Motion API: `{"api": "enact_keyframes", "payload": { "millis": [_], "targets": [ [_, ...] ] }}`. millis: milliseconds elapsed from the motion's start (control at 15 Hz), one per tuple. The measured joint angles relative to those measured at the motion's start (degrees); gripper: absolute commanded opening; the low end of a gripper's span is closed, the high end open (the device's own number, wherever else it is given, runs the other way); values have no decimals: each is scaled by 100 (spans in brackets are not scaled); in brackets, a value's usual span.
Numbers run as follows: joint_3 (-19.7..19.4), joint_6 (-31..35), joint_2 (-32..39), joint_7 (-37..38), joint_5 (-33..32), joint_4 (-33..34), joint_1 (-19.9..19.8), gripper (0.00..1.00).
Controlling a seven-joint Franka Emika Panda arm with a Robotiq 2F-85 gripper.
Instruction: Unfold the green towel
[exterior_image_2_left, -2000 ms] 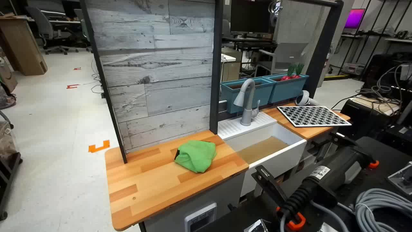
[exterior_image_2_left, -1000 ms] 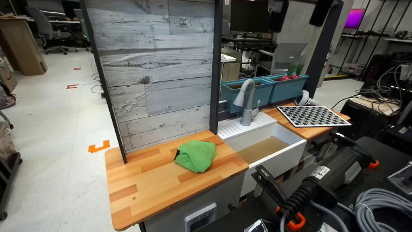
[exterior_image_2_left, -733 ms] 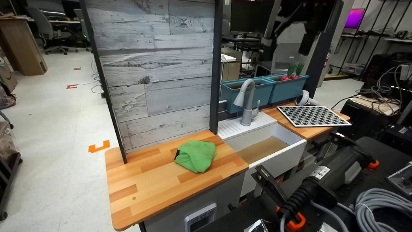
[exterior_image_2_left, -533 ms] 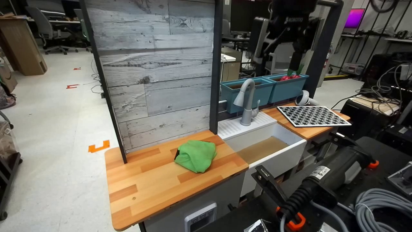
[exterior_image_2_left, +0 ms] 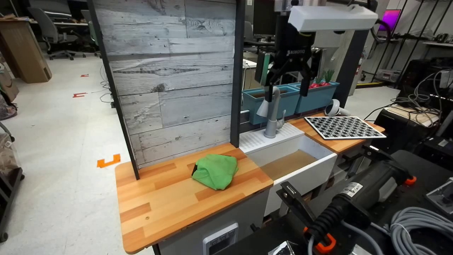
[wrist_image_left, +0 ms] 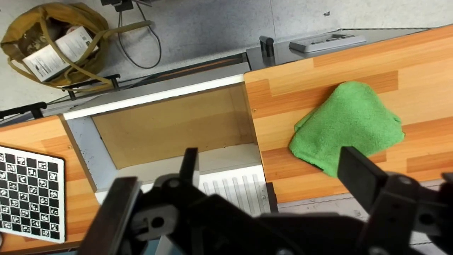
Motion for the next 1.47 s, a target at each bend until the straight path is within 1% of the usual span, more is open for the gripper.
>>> {"api": "enact_keyframes", "payload": {
  "millis": [267,533,733,1200,1467],
  "targets": [
    [-4,0,-76,-1,0,-44,2,100],
    [-202,-1,107,36,-3,142,241,100],
    [-380,-3,661,218,-51,658,510,100],
    [-841,-1,2259,236,-56,1929,1222,100],
    [-997,-1,3001,241,-42,2564,1378,100]
  ]
}}
